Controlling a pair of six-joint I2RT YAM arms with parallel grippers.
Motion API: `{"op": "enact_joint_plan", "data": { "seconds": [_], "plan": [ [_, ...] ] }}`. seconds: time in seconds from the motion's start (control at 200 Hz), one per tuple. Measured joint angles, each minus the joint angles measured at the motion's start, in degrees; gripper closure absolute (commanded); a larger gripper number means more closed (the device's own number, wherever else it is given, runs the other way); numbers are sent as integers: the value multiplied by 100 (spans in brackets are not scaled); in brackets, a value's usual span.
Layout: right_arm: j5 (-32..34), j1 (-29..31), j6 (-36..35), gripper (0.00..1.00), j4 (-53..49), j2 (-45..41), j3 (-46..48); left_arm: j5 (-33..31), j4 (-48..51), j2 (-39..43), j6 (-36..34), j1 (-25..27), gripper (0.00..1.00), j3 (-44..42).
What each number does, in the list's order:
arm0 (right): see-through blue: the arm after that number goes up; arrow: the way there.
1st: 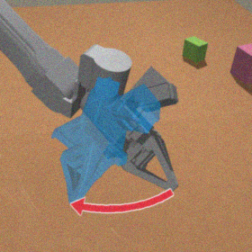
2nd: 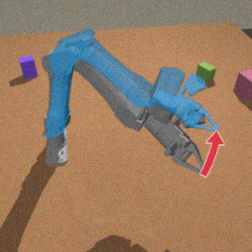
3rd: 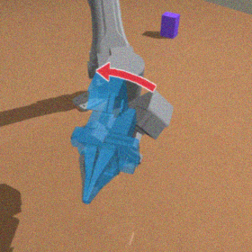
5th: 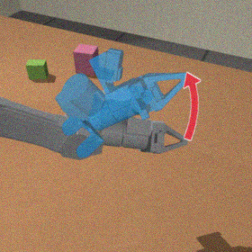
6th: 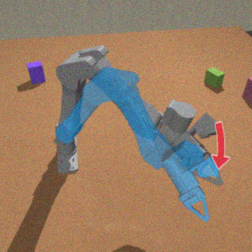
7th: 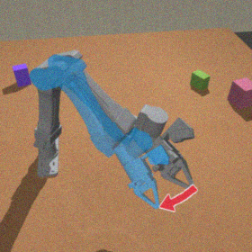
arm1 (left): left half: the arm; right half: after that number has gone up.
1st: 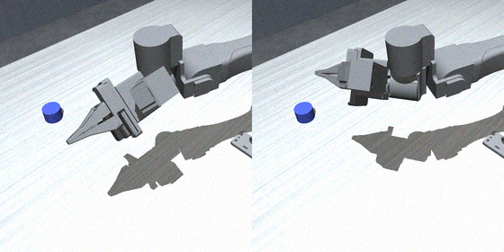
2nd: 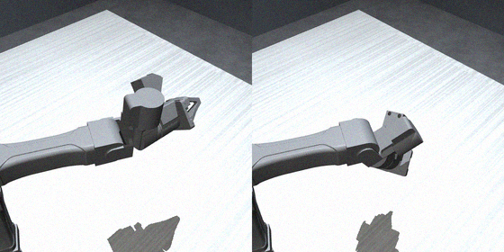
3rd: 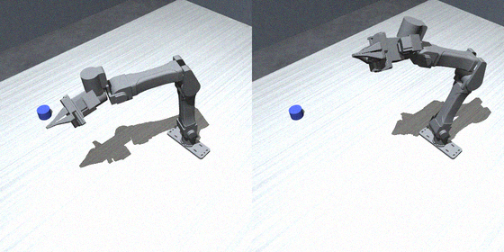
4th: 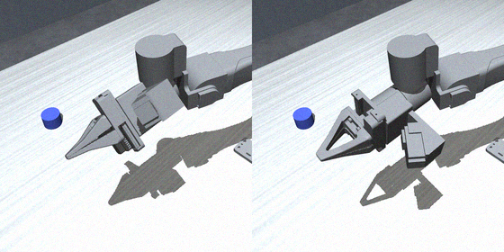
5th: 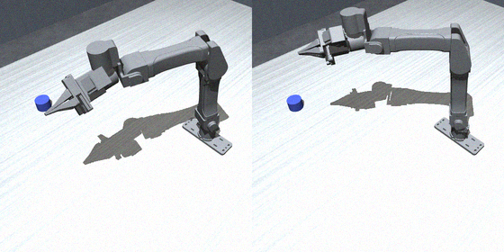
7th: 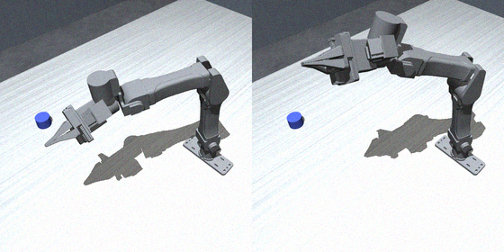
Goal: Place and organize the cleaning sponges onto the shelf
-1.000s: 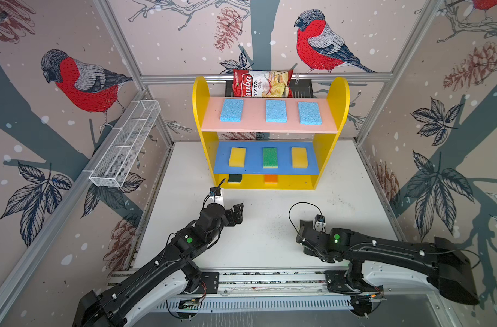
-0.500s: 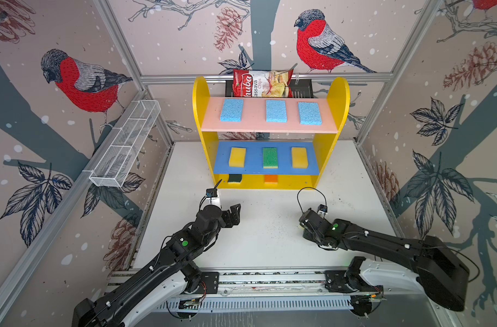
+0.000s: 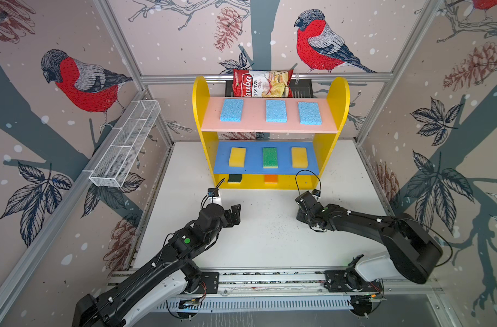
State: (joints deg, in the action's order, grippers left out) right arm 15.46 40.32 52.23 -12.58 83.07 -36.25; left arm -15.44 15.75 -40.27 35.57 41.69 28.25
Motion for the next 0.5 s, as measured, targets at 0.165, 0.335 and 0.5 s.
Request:
{"op": "enact_joint_plan", "data": {
  "seconds": [0.165, 0.335, 0.5],
  "plan": [
    [11, -129, -293, 60, 52, -68, -216, -2, 37, -61, 2, 11, 9, 37],
    [210, -116, -452, 25, -153, -837, -55, -61, 39, -68, 2, 17, 8, 39],
    [426, -109, -437, 8, -437, -1746, 485, -114, 28, -184, 22, 79, 7, 33]
  ]
}}
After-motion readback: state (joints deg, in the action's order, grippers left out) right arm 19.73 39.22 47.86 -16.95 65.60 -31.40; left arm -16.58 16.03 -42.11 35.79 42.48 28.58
